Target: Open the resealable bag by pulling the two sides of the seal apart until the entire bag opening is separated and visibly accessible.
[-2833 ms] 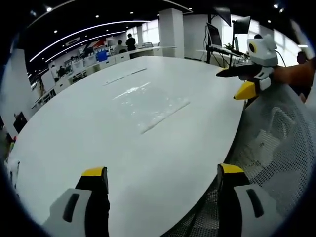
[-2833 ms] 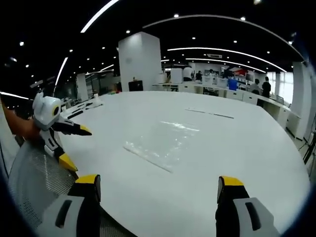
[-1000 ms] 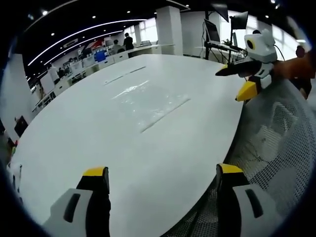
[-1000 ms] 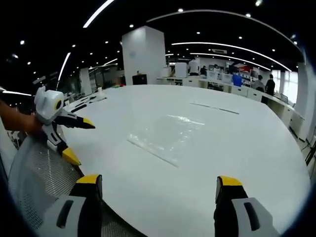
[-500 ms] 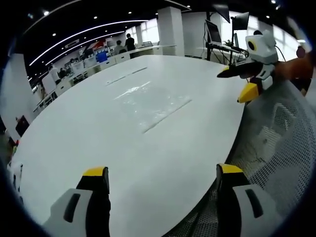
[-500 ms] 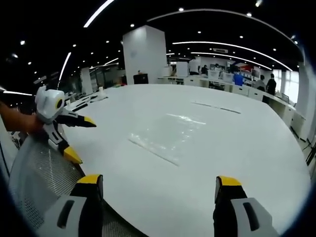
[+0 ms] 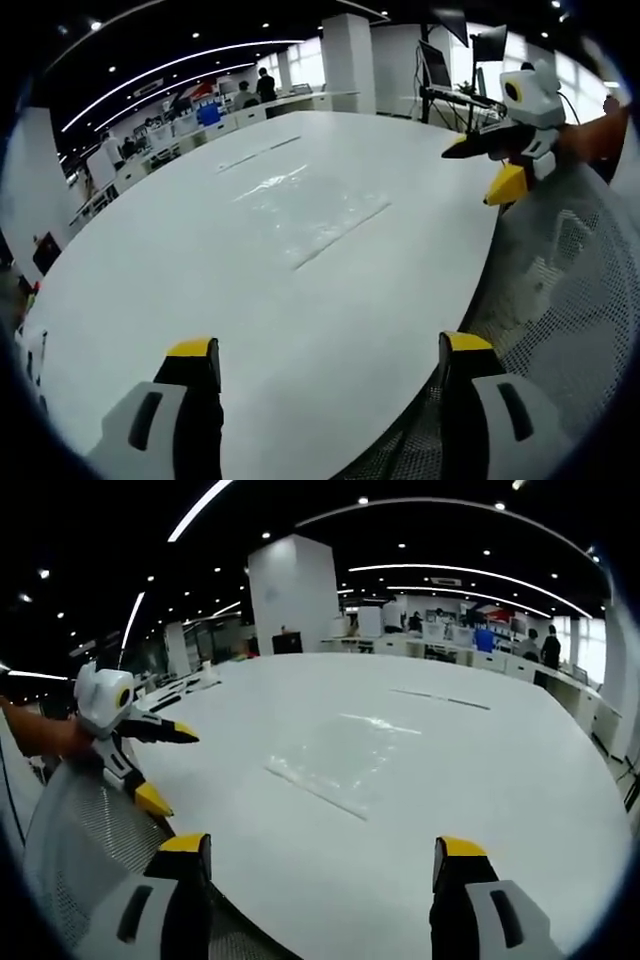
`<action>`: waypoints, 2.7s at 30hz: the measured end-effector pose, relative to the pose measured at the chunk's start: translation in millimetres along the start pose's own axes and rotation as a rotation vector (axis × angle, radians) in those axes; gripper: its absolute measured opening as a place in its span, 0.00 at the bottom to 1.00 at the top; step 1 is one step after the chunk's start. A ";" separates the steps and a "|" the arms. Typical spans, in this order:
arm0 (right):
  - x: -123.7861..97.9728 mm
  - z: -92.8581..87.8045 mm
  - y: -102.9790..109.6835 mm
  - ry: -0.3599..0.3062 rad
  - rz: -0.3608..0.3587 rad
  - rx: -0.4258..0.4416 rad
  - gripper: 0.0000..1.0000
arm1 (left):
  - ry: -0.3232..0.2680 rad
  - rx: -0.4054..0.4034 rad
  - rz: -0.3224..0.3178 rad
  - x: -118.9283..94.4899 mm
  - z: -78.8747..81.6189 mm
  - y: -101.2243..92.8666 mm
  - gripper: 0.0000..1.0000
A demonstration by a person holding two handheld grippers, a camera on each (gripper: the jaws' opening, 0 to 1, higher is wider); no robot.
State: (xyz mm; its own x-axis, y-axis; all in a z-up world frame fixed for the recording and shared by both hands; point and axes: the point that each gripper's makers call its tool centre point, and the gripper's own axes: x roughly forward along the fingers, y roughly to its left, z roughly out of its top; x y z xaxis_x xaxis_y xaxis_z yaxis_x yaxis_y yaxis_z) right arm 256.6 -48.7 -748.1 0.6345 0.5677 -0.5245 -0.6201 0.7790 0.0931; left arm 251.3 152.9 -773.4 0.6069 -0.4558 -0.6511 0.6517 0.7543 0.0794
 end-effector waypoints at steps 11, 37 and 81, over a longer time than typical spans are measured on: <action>16.3 20.0 0.1 0.021 0.061 -0.084 0.92 | 0.021 -0.003 -0.029 0.8 -3.7 -5.5 0.89; 94.8 7.8 -11.4 0.299 0.227 -0.486 0.46 | 0.034 0.046 -0.040 -7.3 6.8 -2.4 0.80; 93.1 -14.1 -9.7 0.403 0.351 -0.622 0.00 | 0.022 0.104 -0.049 -4.2 23.6 -11.9 0.79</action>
State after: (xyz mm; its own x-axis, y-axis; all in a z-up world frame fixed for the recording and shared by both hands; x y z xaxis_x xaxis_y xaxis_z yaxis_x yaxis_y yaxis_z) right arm 315.2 -7.2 -809.8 0.2154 0.5196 -0.8268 -0.9693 0.2164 -0.1165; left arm 251.8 134.7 -753.8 0.5637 -0.4800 -0.6721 0.7250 0.6774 0.1243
